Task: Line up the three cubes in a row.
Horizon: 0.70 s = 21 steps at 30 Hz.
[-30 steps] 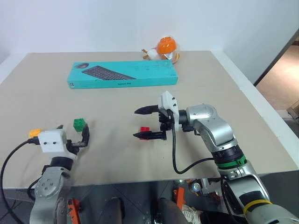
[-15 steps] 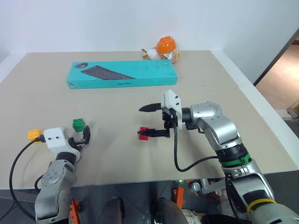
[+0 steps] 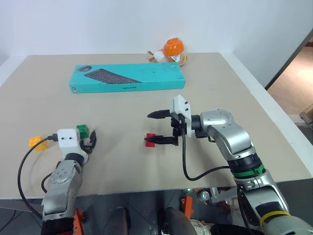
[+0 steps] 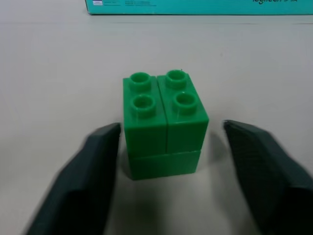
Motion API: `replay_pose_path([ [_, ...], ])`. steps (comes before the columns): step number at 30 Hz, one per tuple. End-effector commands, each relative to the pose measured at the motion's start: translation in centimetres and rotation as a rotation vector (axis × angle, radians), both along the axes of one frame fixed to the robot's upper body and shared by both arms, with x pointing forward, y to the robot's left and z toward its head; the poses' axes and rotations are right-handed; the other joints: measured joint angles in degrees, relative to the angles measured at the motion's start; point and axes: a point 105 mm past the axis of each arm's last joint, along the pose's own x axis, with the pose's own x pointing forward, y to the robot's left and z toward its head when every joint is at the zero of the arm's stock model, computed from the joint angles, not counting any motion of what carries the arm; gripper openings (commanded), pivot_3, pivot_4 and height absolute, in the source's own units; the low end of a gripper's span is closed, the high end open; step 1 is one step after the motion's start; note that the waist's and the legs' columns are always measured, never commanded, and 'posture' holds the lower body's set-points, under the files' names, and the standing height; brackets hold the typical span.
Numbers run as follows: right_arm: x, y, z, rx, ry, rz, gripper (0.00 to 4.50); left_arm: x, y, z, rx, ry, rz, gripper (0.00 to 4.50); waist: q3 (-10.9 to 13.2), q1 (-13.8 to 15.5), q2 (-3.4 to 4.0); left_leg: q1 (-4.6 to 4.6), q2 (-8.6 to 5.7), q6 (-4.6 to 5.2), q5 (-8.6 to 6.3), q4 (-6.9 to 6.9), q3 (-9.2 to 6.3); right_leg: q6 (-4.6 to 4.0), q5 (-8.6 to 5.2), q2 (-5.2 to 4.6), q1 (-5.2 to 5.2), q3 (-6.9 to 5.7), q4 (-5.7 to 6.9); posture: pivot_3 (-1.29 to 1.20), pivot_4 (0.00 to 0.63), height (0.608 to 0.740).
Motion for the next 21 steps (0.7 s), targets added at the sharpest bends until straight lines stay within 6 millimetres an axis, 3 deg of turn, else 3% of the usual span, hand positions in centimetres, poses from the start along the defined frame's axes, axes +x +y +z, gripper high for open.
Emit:
replay_pose_path([
  [1, -0.2, -0.4, 1.6, 0.031, -0.063, -0.005, 4.50, 0.2, 0.5, 1.3, 0.030, -0.044, 0.012, 1.94, 0.00, 0.00, 0.00, 0.00, 0.00, 0.00, 0.00, 0.00, 0.00, 0.00, 0.00, 0.00, 0.00, 0.00, 0.00, 0.00, 0.150, 0.740],
  [3, -0.1, -0.5, 1.6, 0.026, -0.070, -0.012, 4.50, 0.2, 0.4, 1.4, 0.044, -0.044, -0.013, 1.31, 0.00, 0.00, 0.00, 0.00, 0.00, 0.00, 0.00, 0.00, 0.00, 0.00, 0.00, 0.00, 0.00, 0.01, 0.00, 0.00, 0.150, 0.740],
  [10, 0.5, -1.2, 1.8, 0.014, -0.095, -0.049, 4.50, -0.1, -2.2, 2.2, 0.164, -0.051, -0.376, 1.32, 0.00, 0.00, 0.00, -0.02, 0.01, 0.00, 0.00, -0.04, 0.02, -0.05, -0.03, 0.00, -0.04, -0.02, 0.00, 0.00, 0.150, 0.740],
  [17, 0.9, -2.2, 1.9, 0.014, -0.115, -0.124, 4.50, -1.3, -9.3, 3.0, 0.262, -0.088, -1.006, 1.32, 0.01, 0.06, 0.01, -0.12, -0.04, -0.01, 0.00, -0.03, 0.05, -0.26, -0.16, -0.09, -0.08, -0.07, -0.02, 0.00, 0.150, 0.740],
  [21, 0.9, -2.8, 1.8, 0.008, -0.124, -0.162, 4.50, -1.4, -10.0, 2.7, 0.329, -0.070, -1.238, 1.32, 0.01, 0.01, 0.02, -0.13, -0.07, -0.01, 0.00, -0.04, 0.09, -0.16, -0.13, -0.10, -0.10, -0.04, -0.05, 0.00, 0.150, 0.740],
])
